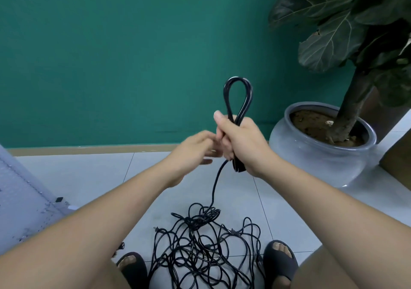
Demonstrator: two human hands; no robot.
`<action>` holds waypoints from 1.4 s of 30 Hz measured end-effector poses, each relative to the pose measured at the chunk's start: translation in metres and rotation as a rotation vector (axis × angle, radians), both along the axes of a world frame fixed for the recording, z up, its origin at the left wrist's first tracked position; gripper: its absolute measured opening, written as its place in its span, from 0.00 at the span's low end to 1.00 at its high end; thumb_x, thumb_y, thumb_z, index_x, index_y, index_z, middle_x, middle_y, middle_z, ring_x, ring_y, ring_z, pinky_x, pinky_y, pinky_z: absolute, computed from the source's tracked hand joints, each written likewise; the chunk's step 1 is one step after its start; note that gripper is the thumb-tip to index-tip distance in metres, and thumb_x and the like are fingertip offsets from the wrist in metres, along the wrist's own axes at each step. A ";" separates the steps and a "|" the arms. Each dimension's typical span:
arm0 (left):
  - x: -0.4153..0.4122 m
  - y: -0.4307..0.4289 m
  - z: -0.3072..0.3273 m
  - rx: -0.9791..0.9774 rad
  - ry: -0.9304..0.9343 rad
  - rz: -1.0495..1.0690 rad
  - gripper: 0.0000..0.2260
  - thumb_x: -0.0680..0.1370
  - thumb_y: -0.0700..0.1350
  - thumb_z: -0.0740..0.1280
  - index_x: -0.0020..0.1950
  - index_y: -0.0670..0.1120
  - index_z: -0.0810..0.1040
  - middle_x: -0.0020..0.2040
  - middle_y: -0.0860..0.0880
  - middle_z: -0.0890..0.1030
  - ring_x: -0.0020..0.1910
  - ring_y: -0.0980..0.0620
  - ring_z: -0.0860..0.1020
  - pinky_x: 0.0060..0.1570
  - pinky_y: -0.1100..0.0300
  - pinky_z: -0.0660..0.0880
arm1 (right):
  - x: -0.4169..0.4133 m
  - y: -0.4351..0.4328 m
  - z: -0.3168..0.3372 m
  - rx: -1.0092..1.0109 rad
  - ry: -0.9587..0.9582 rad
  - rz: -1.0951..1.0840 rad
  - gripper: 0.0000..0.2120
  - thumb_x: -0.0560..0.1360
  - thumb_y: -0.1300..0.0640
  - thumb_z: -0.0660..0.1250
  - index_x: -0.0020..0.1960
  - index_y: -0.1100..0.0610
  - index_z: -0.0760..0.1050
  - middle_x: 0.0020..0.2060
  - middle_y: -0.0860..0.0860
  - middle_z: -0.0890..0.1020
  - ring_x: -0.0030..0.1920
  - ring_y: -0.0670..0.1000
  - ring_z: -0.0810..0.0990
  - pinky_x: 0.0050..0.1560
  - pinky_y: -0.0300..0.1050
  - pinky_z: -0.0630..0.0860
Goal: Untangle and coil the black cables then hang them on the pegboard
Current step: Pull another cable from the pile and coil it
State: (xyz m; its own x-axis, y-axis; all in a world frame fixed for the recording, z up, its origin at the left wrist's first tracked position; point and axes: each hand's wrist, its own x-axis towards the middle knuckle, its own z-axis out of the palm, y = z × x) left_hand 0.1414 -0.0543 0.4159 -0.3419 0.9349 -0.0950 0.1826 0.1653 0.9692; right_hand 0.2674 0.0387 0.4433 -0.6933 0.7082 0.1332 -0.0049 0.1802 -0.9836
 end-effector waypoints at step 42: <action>0.005 -0.057 0.050 0.297 0.607 0.155 0.13 0.80 0.52 0.76 0.46 0.49 0.74 0.31 0.54 0.80 0.30 0.49 0.75 0.33 0.57 0.71 | 0.022 -0.005 -0.011 -0.210 -0.269 0.374 0.42 0.77 0.20 0.51 0.48 0.60 0.77 0.26 0.53 0.62 0.26 0.51 0.57 0.28 0.43 0.59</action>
